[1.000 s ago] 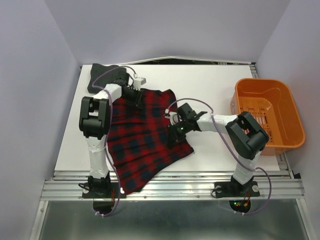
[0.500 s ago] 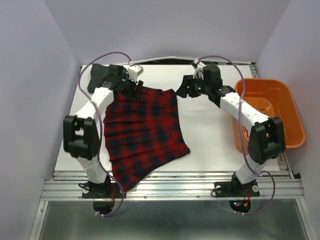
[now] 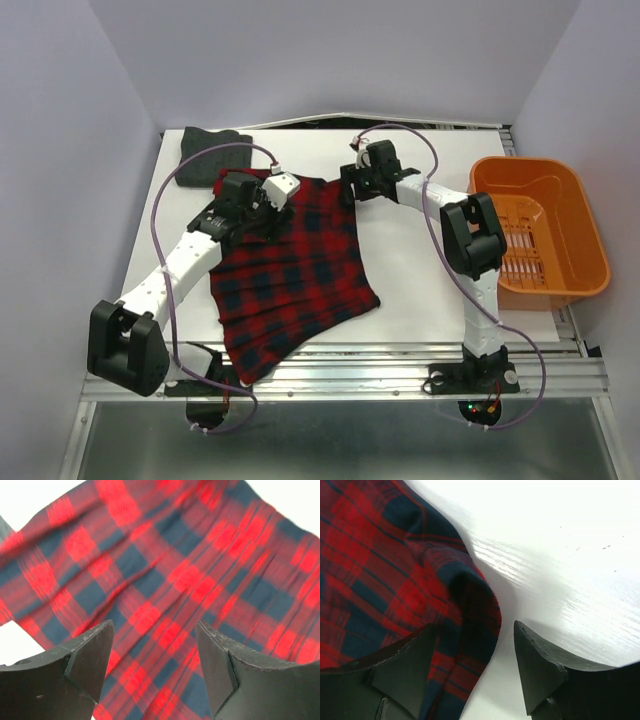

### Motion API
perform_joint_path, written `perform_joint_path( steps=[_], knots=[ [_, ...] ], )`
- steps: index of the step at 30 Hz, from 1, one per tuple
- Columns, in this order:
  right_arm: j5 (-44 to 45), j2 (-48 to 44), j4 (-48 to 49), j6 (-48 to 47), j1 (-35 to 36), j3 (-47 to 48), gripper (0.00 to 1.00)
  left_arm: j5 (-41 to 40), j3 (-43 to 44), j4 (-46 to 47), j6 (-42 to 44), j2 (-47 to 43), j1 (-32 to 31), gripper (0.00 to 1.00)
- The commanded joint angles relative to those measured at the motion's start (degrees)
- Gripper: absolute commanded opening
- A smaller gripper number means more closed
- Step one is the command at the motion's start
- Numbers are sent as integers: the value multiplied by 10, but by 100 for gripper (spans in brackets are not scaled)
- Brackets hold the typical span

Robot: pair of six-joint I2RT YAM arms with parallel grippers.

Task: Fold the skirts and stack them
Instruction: Flatten the skirt out

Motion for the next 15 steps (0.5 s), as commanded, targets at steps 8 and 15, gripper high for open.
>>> perform_joint_path(
  steps=[8, 15],
  knots=[
    [1, 20, 76, -16, 1, 48, 57, -79, -106, -25, 5, -25, 5, 72],
    [-22, 34, 66, -2, 1, 73, 51, -27, -70, -42, -31, -1, 70, 72]
  ],
)
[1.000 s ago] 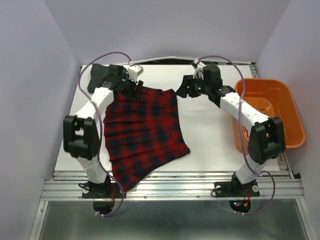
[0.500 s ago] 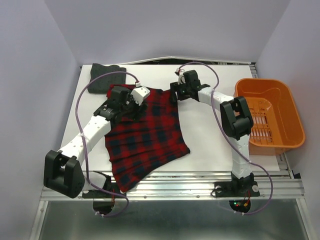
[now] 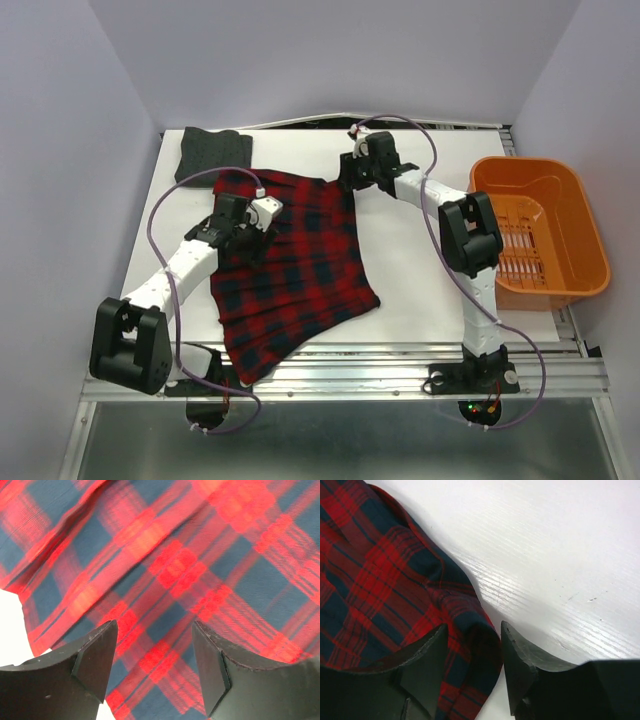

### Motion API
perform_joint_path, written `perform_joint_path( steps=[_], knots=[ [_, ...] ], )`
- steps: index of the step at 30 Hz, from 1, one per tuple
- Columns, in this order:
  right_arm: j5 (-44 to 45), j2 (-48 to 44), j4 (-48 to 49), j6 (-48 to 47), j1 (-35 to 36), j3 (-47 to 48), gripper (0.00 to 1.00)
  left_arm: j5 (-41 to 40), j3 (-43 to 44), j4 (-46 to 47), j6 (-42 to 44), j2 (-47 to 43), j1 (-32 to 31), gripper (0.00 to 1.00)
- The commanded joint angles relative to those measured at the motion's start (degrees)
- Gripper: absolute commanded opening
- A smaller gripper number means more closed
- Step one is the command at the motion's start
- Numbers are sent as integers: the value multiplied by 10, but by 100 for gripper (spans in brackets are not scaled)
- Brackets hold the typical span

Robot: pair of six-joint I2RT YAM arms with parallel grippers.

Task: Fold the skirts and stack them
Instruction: Flatten the skirt out

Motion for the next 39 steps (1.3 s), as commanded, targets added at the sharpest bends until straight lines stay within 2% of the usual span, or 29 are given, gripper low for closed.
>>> perform_joint_path(
  steps=[1, 3, 4, 6, 7, 8, 10, 11, 12, 15, 22, 32, 36, 39],
  knots=[
    [-21, 8, 21, 5, 1, 33, 45, 28, 41, -5, -17, 2, 34, 72],
    [-32, 18, 2, 4, 1, 49, 36, 48, 47, -13, -11, 3, 39, 72],
    [-38, 28, -7, 6, 1, 65, 22, 56, 53, -18, -1, 1, 39, 72],
    [-63, 30, -14, 31, -7, 66, 3, 79, 51, -11, 33, -31, 37, 73],
    [-74, 30, -13, 48, -14, 66, 1, 97, 46, -5, 46, -47, 32, 78],
    [-100, 36, -12, 81, -32, 69, 1, 92, 42, 1, 57, -63, 17, 80],
    [-130, 49, -12, 106, -49, 75, 1, 48, 48, -2, 85, -84, -74, 81],
    [-149, 55, -8, 117, -55, 70, 1, 32, 57, -4, 88, -78, -109, 81],
    [-159, 57, -7, 118, -61, 68, 1, 14, 62, -7, 93, -71, -174, 81],
    [-191, 63, -5, 145, -66, 54, 1, -23, 101, 2, 75, -16, -274, 80],
    [-213, 80, 2, 166, -72, 63, 1, -3, 166, 27, -3, 129, -419, 79],
    [-229, 96, 0, 179, -89, 82, 1, 11, 215, 38, -54, 248, -495, 75],
    [-235, 99, 0, 181, -89, 83, 1, -25, 218, 45, -64, 266, -495, 68],
    [-239, 102, 0, 182, -89, 89, 1, -29, 228, 44, -71, 279, -495, 60]
  ],
)
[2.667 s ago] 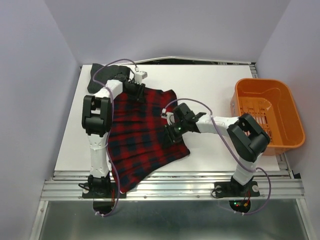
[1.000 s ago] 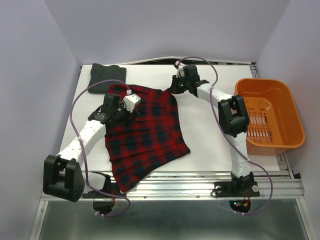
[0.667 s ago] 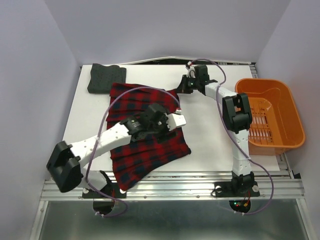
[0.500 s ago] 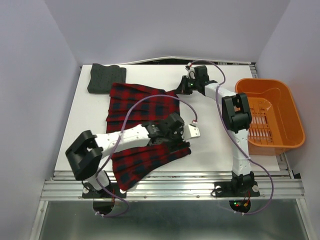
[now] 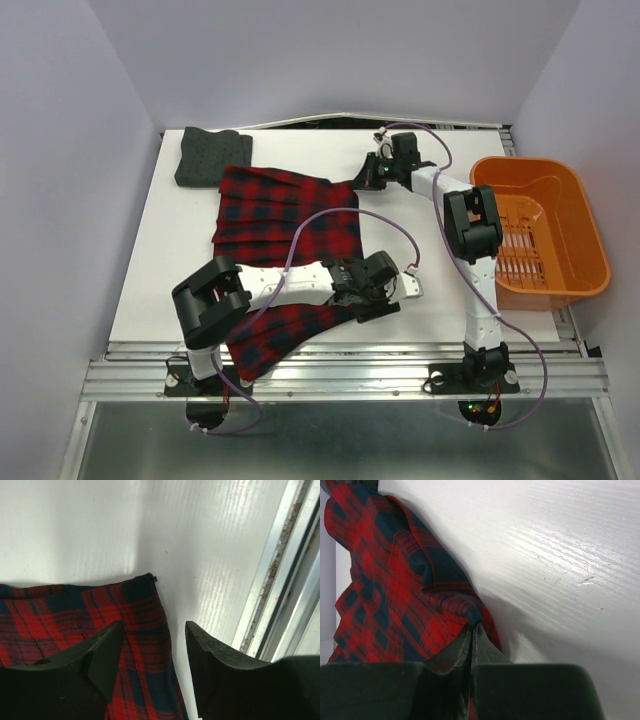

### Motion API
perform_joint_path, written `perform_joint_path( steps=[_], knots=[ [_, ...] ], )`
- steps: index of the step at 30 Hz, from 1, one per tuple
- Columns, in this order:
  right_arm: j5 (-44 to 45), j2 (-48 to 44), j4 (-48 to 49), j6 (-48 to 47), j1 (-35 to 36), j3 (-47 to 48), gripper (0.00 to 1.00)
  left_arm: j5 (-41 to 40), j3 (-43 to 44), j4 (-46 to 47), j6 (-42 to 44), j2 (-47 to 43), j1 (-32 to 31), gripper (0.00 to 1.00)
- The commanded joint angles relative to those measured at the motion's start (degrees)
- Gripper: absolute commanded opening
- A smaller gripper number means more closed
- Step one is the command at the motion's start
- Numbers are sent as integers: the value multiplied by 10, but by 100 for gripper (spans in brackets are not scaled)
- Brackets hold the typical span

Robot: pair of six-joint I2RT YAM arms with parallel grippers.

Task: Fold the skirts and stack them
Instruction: Flatten the skirt out

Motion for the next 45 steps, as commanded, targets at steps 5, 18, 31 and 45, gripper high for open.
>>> perform_joint_path(
  steps=[5, 18, 31, 45],
  knots=[
    [-20, 10, 8, 8, 0, 34, 1, -34, 46, -3, -19, 40, 1, 58],
    [9, 37, 2, -2, -38, 79, 1, -47, 9, -16, 24, 25, -79, 0],
    [65, 38, -56, -79, -38, 89, 1, -47, 4, -36, 15, -48, -46, 62],
    [187, -7, -127, -181, -38, 117, 45, 120, -60, -72, 33, -231, 340, 69]
  ],
)
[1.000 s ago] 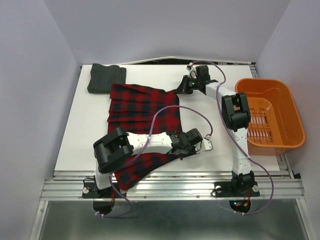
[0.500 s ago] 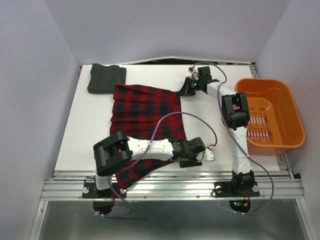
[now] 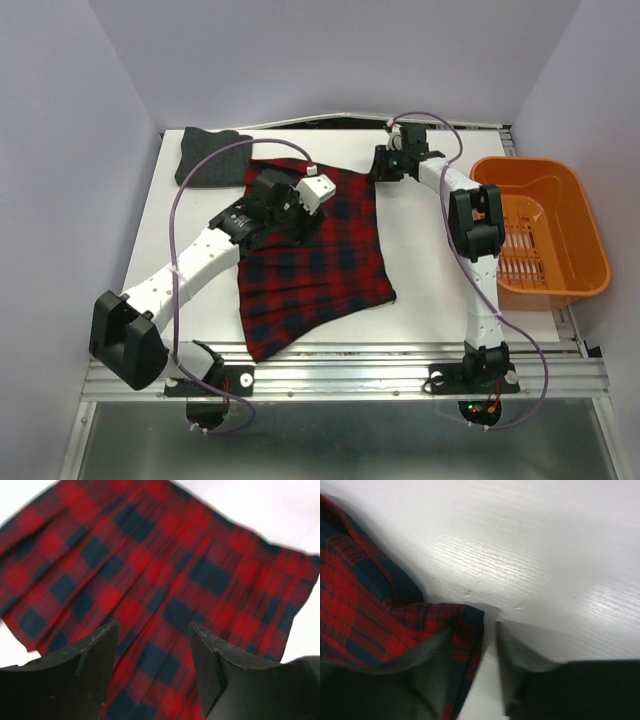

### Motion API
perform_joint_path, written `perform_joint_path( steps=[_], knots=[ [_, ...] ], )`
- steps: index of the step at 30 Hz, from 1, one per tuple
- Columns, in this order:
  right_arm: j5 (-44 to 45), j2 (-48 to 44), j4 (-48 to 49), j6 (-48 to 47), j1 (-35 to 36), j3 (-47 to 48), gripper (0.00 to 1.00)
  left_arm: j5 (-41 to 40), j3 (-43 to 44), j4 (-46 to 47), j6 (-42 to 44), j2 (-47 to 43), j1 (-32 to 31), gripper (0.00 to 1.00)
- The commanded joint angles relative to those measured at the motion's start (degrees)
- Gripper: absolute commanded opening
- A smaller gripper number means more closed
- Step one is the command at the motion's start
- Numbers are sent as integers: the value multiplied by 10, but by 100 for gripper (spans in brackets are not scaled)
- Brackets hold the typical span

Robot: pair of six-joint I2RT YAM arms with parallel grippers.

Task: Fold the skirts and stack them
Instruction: Flatten the skirt out

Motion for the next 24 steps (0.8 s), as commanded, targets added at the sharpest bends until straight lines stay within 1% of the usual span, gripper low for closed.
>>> perform_joint_path(
  steps=[1, 2, 4, 5, 6, 7, 9, 11, 12, 13, 14, 15, 16, 17, 18, 19, 20, 21, 22, 23, 24],
  knots=[
    [34, -22, -46, -33, -11, 59, 56, 79, -49, -53, 26, 19, 44, 68],
    [27, -32, -52, -33, -11, 61, 73, 81, -64, -56, 28, 23, 51, 68],
    [2, -54, -58, -39, -11, 47, 80, 104, -77, -67, 47, 36, 74, 66],
    [-4, -67, -61, -42, -11, 41, 82, 104, -86, -65, 48, 40, 80, 65],
    [-8, -92, -73, -57, -11, 30, 86, 104, -100, -65, 50, 48, 84, 64],
    [-27, -105, -84, -65, -11, 26, 87, 105, -107, -64, 53, 54, 91, 63],
    [-43, -149, -116, -89, -11, 4, 88, 102, -107, -66, 59, 85, 97, 62],
    [-82, -185, -141, -130, -11, -26, 87, 87, -102, -64, 69, 108, 106, 62],
    [-97, -204, -172, -181, -11, -43, 87, 83, -92, -62, 72, 136, 110, 62],
    [-123, -240, -193, -208, -5, -74, 87, 88, -82, -71, 91, 150, 117, 62],
    [-128, -257, -215, -237, -5, -90, 86, 87, -58, -77, 100, 165, 121, 62],
    [-134, -275, -261, -303, -5, -108, 85, 86, -46, -80, 103, 179, 129, 62],
    [-143, -309, -282, -334, -5, -143, 85, 105, -36, -91, 111, 177, 138, 65],
    [-141, -329, -322, -400, -5, -166, 84, 115, -23, -99, 135, 156, 153, 67],
    [-133, -350, -337, -430, -5, -190, 84, 114, -22, -109, 151, 136, 155, 74],
    [-128, -394, -346, -452, -5, -246, 82, 113, -28, -115, 170, 111, 155, 84],
    [-122, -420, -350, -472, 0, -276, 82, 113, -35, -122, 192, 82, 155, 87],
    [-117, -445, -349, -508, 1, -304, 80, 113, -56, -131, 235, 24, 154, 88],
    [-104, -470, -349, -524, 8, -331, 79, 115, -65, -163, 259, -3, 155, 91],
    [-96, -515, -349, -537, 31, -356, 78, 114, -74, -179, 276, -29, 154, 92],
    [-81, -537, -351, -561, 47, -404, 77, 113, -85, -223, 298, -63, 153, 93]
  ],
)
